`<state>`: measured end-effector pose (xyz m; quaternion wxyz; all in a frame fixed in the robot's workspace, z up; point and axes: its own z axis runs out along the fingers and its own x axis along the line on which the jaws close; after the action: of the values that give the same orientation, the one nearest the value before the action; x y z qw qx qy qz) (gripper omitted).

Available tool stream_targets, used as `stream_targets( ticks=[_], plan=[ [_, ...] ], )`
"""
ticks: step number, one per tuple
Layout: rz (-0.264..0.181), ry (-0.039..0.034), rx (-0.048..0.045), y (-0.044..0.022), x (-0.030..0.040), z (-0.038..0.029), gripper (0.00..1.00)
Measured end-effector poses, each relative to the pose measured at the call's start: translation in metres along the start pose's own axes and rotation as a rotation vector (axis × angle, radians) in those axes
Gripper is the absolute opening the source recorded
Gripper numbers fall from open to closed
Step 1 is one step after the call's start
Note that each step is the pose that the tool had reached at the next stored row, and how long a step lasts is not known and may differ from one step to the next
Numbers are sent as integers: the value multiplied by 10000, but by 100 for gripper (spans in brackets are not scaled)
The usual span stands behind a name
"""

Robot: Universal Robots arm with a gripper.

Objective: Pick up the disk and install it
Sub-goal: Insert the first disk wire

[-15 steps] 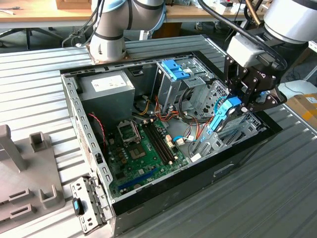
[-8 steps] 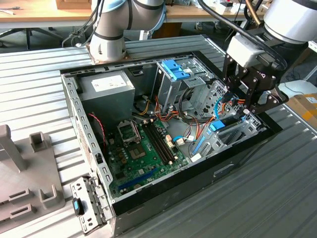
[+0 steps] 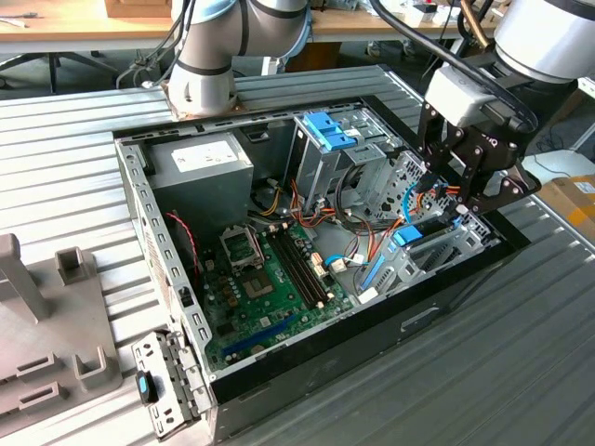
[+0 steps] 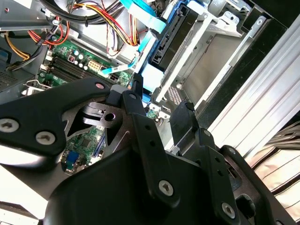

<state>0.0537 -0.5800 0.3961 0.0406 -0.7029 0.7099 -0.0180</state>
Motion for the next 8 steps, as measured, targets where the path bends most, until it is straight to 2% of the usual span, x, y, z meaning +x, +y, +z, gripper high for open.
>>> stream_targets(
  ticks=[8],
  plan=[
    [0, 0, 0, 0, 0, 3, 51]
  ],
)
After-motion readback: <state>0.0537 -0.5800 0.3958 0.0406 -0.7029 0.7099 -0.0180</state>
